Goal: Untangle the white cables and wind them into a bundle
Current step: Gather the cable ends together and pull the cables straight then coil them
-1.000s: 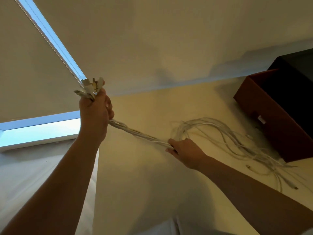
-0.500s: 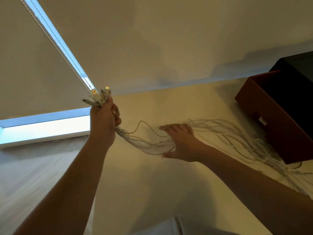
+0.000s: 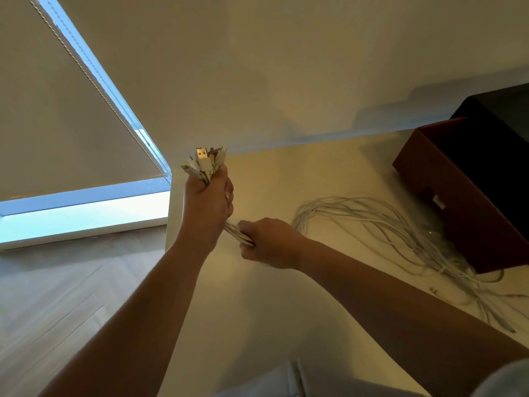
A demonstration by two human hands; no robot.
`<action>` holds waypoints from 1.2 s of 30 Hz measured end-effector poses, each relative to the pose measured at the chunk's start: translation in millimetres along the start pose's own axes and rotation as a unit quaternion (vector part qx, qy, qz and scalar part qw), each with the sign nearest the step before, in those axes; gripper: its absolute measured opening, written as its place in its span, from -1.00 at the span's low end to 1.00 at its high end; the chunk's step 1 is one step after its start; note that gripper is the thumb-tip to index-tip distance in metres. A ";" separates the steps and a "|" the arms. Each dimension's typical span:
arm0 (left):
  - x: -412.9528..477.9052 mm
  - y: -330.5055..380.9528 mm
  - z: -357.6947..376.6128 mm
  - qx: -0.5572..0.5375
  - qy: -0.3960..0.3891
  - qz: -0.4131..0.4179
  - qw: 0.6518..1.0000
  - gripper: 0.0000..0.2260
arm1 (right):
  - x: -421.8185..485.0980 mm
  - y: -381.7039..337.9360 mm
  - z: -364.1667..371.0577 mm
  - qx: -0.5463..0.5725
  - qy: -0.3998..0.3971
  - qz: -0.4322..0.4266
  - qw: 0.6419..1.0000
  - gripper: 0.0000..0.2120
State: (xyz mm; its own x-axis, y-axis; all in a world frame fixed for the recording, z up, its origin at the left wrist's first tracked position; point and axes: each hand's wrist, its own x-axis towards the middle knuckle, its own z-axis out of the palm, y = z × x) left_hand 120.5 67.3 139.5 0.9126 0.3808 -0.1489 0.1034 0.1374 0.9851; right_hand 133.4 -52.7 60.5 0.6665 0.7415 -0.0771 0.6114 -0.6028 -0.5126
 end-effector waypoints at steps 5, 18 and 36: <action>1.4 13.5 1.0 -0.029 -0.013 0.025 0.999 -0.73 | -12.8 16.4 6.7 -0.036 0.008 0.042 0.998 -0.89; -0.5 28.6 -17.8 -0.101 0.026 0.048 0.993 -0.74 | -18.5 43.8 -32.8 0.001 0.040 0.075 0.996 -0.75; 1.5 50.2 -15.1 -0.154 0.068 0.022 0.986 -0.77 | -25.9 56.9 -40.4 0.049 0.224 0.030 0.973 -0.80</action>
State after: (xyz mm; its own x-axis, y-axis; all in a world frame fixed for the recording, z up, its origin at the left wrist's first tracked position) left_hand 121.1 88.7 187.4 0.8500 0.5083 -0.1381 -0.0779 0.3807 0.9214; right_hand 168.2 -118.1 67.9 0.8328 0.4893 0.2589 0.5356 -0.5940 -0.6003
